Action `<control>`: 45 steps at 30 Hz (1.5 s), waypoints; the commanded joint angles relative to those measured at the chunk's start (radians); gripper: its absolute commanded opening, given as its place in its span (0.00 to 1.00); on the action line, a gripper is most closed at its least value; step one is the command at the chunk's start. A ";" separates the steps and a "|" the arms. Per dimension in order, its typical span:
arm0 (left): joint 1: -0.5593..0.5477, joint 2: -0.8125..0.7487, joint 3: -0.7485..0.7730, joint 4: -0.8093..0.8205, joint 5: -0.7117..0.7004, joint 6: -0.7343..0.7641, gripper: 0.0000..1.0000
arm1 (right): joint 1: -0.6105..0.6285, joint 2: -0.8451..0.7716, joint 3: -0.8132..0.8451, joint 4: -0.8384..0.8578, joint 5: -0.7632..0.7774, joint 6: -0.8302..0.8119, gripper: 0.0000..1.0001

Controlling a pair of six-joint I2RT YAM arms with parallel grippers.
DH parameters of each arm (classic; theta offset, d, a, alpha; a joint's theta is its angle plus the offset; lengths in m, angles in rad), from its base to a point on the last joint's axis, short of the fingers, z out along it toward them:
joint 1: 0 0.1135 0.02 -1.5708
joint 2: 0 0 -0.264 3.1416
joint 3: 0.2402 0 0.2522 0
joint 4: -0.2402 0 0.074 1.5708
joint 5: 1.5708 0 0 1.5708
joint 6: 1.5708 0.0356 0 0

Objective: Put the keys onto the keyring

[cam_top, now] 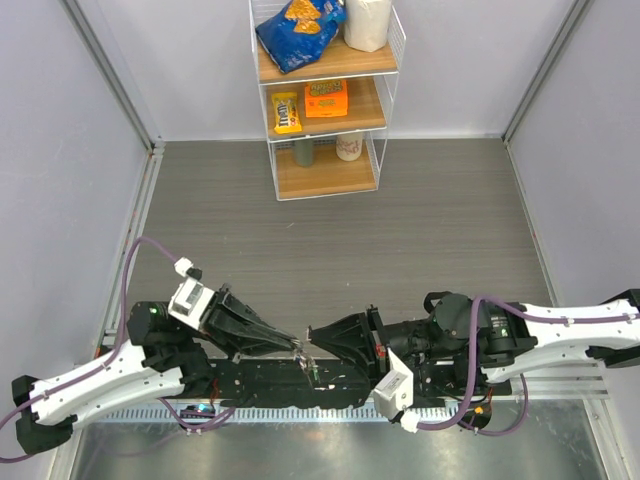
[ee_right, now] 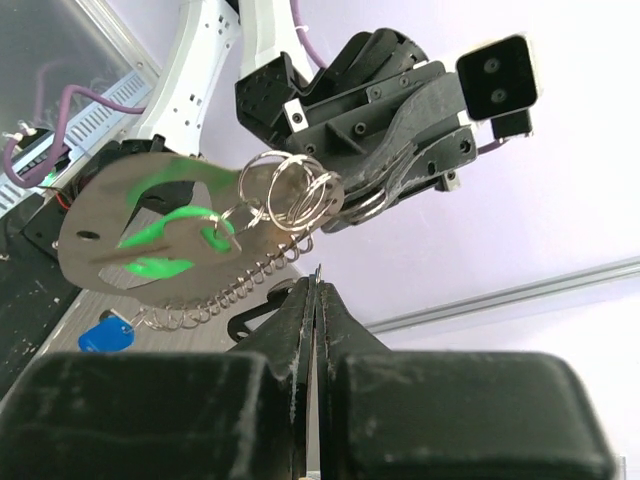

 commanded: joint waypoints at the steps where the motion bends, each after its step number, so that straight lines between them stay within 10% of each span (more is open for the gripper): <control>1: -0.003 -0.004 -0.005 0.074 -0.043 -0.011 0.00 | 0.029 -0.001 0.007 0.092 0.060 -0.056 0.05; 45: -0.004 -0.033 -0.025 0.054 -0.073 -0.016 0.00 | 0.135 0.012 0.016 0.197 0.192 -0.165 0.05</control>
